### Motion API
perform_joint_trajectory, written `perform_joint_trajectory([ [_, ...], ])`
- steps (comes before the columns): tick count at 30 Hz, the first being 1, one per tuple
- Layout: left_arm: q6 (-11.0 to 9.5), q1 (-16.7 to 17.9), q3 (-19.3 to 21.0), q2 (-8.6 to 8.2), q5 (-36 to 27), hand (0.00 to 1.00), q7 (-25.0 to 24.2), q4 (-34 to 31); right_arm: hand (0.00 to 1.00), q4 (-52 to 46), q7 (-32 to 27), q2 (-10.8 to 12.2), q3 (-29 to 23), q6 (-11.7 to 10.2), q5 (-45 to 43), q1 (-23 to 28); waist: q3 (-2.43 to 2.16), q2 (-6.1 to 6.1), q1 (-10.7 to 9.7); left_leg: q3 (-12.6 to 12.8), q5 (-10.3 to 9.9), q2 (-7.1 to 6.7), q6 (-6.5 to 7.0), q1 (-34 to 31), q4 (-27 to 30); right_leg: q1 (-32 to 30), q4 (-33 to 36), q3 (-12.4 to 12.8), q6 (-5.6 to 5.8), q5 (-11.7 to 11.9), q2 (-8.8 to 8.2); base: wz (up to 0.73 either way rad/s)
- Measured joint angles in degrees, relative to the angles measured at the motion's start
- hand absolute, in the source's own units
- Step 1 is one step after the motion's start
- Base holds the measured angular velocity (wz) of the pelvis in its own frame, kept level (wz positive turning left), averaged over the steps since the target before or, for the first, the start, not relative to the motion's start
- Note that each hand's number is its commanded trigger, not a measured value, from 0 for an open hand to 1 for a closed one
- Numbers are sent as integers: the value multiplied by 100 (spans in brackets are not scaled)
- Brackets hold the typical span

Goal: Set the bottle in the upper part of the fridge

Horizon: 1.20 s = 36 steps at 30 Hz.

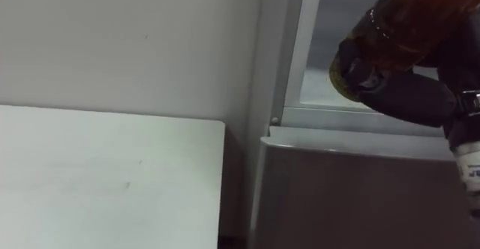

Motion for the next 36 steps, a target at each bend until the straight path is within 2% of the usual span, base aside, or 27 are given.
perform_joint_trajectory([
  [4, -3, 38, 0, -4, -2, 0, 59, -1, 100, 142, -69, 0, -30, 1, -64, 222, -1, -1, 26, 143, -5, 45, -11, 7, -37, -10, 5, 72, -13, 10, 25, -14],
  [9, -2, 77, -9, -2, -6, 0, 159, -2, 100, 573, -219, 0, -27, 16, -59, 285, 2, -3, 17, 153, -18, 66, -33, 20, -42, 9, 0, 36, -20, 14, 41, -4],
  [13, -1, 99, -9, 0, -5, 0, 163, -34, 100, 806, -240, 0, -27, 203, -46, 285, 2, 0, 19, 153, -21, 69, -37, 19, -48, 1, 0, -22, -20, 14, 38, 0],
  [18, 15, 177, -6, -1, -3, 0, 191, -58, 100, 959, -266, 0, -27, 261, 213, 285, 20, -31, 50, 150, -22, 68, -38, 9, -56, -1, -4, -43, -20, 14, 37, 0],
  [23, 32, 245, 130, 0, 18, 0, 195, -58, 100, 1256, -502, -1, -27, 339, 106, 282, 15, -85, 191, 141, -25, 67, -39, -1, -55, -8, -5, -101, -20, 14, 27, 0],
  [28, 117, 284, 236, 2, 5, 0, 146, -40, 100, 1600, -744, -2, -26, 504, -293, 272, 9, -122, 409, 77, -26, 50, -34, -37, -40, -16, 5, -287, -18, 12, -3, 4],
  [32, 155, 316, 239, 1, 0, 0, 141, -40, 100, 1772, -799, -27, -11, 570, -217, 10, 10, -138, 471, 7, -25, 48, -35, -42, -28, 9, 9, -348, -16, 11, -4, 11],
  [36, 158, 307, 238, 6, 1, 0, 154, -62, 100, 2193, -917, -81, 94, 584, 153, -527, 22, -160, 492, -39, -29, 54, -43, -70, 25, 22, 8, -364, -17, 11, 4, 8],
])
